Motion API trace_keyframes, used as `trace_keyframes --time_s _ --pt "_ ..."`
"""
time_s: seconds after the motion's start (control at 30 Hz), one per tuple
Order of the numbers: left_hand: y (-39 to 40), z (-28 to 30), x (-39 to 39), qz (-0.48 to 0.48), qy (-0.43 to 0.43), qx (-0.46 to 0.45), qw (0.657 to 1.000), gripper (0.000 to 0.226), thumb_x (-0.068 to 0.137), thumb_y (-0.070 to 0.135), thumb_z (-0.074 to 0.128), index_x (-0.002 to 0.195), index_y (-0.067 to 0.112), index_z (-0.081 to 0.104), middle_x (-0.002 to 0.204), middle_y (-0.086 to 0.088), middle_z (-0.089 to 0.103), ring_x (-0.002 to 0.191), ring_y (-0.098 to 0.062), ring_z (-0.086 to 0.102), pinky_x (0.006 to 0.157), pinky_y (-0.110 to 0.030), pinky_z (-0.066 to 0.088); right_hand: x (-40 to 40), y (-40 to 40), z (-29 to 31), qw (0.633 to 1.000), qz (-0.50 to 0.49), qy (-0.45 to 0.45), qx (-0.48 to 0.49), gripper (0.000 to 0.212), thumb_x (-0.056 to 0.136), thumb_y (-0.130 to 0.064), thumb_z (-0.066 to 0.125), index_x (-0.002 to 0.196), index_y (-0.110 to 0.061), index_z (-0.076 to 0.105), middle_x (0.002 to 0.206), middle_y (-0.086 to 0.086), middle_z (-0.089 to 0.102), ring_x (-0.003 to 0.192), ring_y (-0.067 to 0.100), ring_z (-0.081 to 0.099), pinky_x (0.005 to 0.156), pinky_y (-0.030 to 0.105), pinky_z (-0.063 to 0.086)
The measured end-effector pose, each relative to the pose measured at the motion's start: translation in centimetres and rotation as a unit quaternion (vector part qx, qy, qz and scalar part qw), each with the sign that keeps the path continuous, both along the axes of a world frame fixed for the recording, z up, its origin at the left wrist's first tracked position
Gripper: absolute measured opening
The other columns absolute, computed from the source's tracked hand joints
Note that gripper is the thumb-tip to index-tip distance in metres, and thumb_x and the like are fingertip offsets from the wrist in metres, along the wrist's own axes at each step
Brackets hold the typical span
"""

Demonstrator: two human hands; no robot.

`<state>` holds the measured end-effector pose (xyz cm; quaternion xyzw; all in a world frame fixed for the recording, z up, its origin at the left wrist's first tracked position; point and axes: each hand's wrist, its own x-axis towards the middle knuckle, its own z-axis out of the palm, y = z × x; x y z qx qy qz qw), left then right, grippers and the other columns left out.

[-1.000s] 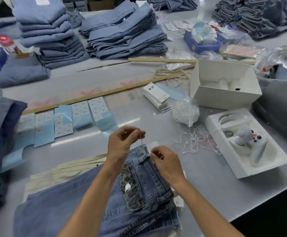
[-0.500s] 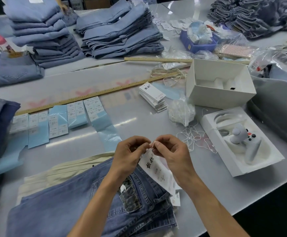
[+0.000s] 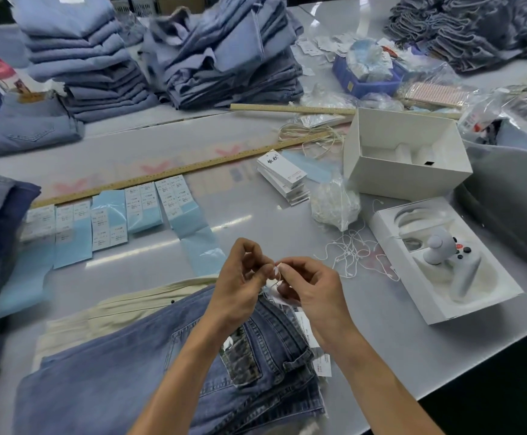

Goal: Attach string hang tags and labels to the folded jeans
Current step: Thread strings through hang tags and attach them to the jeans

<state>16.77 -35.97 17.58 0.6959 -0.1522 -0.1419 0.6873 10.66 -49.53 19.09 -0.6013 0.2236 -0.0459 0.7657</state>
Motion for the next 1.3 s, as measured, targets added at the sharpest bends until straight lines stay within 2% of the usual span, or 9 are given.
trace_keyframes --time_s 0.13,0.23,0.43,0.57,0.73,0.97,1.07,1.2,1.3 --pt "0.1 0.0 0.0 0.003 -0.014 0.019 1.000 0.034 0.095 -0.012 0.058 0.094 0.018 0.041 0.083 -0.014 0.065 0.079 -0.021 0.061 0.076 -0.030 0.050 -0.2 0.4 -0.2 1.000 -0.007 0.004 0.008 0.011 0.093 -0.007 0.070 0.089 -0.015 0.077 0.077 0.009 0.071 0.070 0.020 0.063 0.074 0.038 0.063" --pt "0.2 0.0 -0.1 0.008 -0.025 0.023 0.999 0.034 0.095 -0.010 0.060 0.093 0.018 0.040 0.084 -0.015 0.065 0.083 -0.032 0.062 0.074 -0.033 0.050 -0.2 0.5 -0.2 1.000 -0.010 -0.003 -0.019 0.009 0.092 -0.009 0.071 0.090 -0.016 0.077 0.080 0.005 0.074 0.070 0.018 0.066 0.071 0.029 0.060" --pt "0.2 0.3 -0.5 0.053 -0.026 0.013 0.998 0.032 0.092 -0.006 0.068 0.090 0.014 0.043 0.086 -0.018 0.066 0.084 -0.038 0.063 0.079 -0.057 0.051 -0.2 0.9 -0.1 1.000 -0.016 -0.005 -0.003 0.008 0.093 -0.012 0.071 0.090 -0.017 0.077 0.077 0.003 0.071 0.072 0.016 0.066 0.073 0.029 0.059" --pt "0.2 0.3 -0.7 0.066 -0.024 0.014 0.997 0.031 0.092 -0.005 0.068 0.090 0.012 0.042 0.085 -0.013 0.067 0.082 -0.033 0.063 0.078 -0.057 0.052 -0.1 1.3 -0.1 0.999 -0.031 -0.007 0.037 0.008 0.093 -0.011 0.070 0.091 -0.014 0.078 0.082 0.005 0.072 0.077 0.016 0.067 0.077 0.030 0.059" --pt "0.2 0.2 -0.6 0.063 -0.024 0.010 0.998 0.032 0.092 -0.005 0.067 0.089 0.014 0.042 0.086 -0.019 0.064 0.084 -0.041 0.061 0.078 -0.060 0.052 0.0 1.6 -0.2 0.999 -0.034 0.004 0.042 0.006 0.092 -0.012 0.071 0.092 -0.011 0.076 0.091 0.011 0.075 0.083 0.019 0.070 0.074 0.027 0.058" --pt "0.7 -0.8 -0.6 0.071 0.031 -0.049 0.996 0.030 0.083 0.020 0.080 0.097 0.019 0.053 0.092 -0.010 0.071 0.078 -0.029 0.069 0.074 -0.035 0.060 -0.4 1.9 -0.5 0.999 -0.017 0.003 0.052 0.010 0.094 -0.013 0.068 0.090 -0.014 0.078 0.081 0.006 0.072 0.070 0.017 0.063 0.069 0.026 0.056" --pt "0.6 -1.7 -0.9 0.074 0.041 -0.050 0.995 0.026 0.083 0.019 0.079 0.097 0.018 0.057 0.092 -0.012 0.072 0.083 -0.034 0.069 0.076 -0.037 0.060 -0.8 2.1 -1.1 0.999 -0.029 0.006 0.030 0.011 0.093 -0.013 0.069 0.089 -0.016 0.078 0.085 0.010 0.075 0.069 0.016 0.067 0.069 0.025 0.056" --pt "0.2 -3.2 -1.1 0.094 0.035 0.001 0.995 0.009 0.093 0.012 0.071 0.095 0.021 0.071 0.091 -0.003 0.073 0.085 -0.018 0.069 0.079 -0.034 0.058 -0.1 2.3 -2.1 0.997 -0.031 0.020 -0.069 0.012 0.092 -0.015 0.073 0.088 -0.024 0.080 0.083 0.005 0.076 0.073 0.016 0.070 0.071 0.025 0.057" --pt "-0.3 -4.0 -1.4 0.134 0.042 0.058 0.988 0.008 0.095 0.026 0.068 0.099 0.024 0.075 0.101 0.007 0.073 0.096 -0.012 0.069 0.085 -0.038 0.058 0.9 2.6 -2.8 0.995 -0.033 0.016 -0.094 0.014 0.093 -0.016 0.072 0.092 -0.026 0.081 0.088 -0.001 0.078 0.083 0.014 0.074 0.072 0.023 0.058"
